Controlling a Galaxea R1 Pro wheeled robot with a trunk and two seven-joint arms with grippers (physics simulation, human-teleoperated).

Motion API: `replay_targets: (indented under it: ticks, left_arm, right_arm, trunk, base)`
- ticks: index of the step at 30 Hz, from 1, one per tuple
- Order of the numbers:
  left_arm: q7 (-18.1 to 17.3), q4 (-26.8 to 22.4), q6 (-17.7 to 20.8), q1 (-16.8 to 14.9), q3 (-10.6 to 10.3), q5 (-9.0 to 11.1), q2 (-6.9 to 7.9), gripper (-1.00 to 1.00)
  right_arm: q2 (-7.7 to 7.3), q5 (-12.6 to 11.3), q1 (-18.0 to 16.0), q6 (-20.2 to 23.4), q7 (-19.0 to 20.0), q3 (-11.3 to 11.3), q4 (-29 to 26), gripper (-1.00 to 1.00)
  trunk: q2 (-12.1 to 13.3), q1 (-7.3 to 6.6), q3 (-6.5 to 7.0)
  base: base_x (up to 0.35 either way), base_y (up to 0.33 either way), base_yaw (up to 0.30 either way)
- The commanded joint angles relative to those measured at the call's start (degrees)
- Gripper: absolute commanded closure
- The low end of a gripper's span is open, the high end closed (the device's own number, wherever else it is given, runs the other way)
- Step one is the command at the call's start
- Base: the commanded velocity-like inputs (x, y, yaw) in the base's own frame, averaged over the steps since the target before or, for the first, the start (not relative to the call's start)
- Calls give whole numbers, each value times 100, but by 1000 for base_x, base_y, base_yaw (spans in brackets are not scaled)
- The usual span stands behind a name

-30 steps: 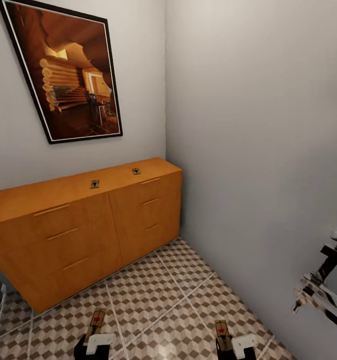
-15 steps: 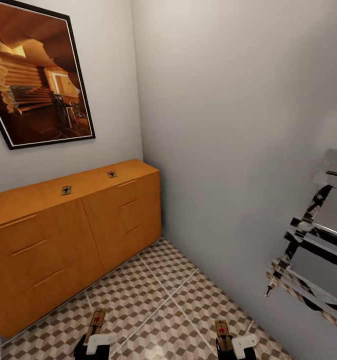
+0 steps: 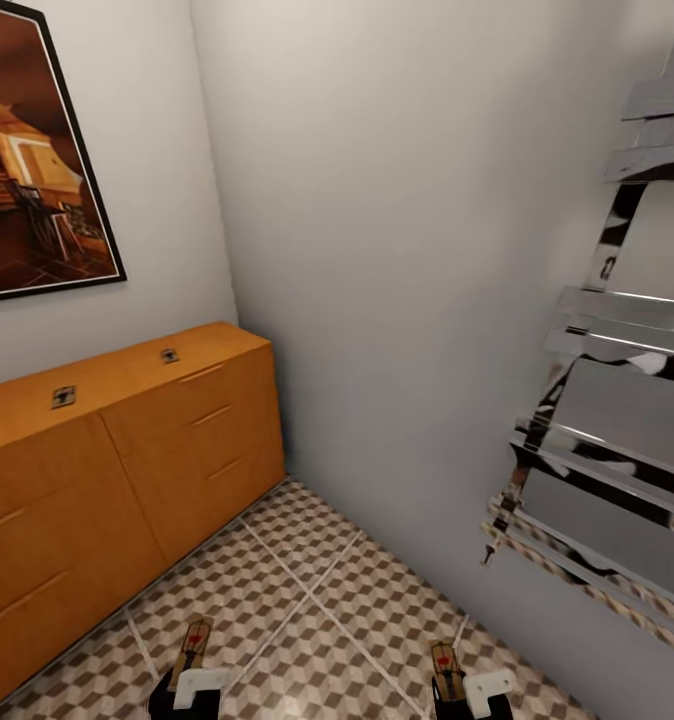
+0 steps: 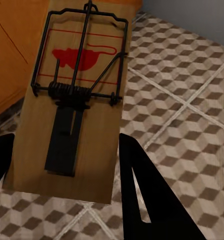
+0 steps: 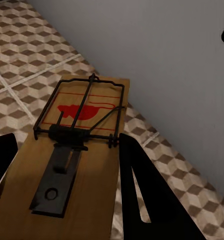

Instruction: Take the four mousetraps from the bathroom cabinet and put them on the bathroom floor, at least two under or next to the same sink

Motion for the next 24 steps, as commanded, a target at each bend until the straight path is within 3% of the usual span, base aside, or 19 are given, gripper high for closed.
replay_targets:
  ticks: [1, 10, 24]
  left_arm:
    - [31, 21, -29, -8, -51, 32, -4, 100]
    - [31, 21, -29, -8, -51, 32, -43, 100]
    - [31, 21, -29, -8, -51, 32, -53, 100]
  right_arm:
    - [-1, 37, -5, -10, -30, 16, 7, 100]
    - [-1, 37, -5, -7, -30, 16, 7, 100]
    - [-1, 37, -5, -8, -28, 16, 7, 100]
  trunk:
    - [-3, 0, -7]
    - [-3, 0, -25]
    - [-3, 0, -52]
  base:
    - [0, 0, -293]
    - [0, -18, -293]
    - [0, -218, -293]
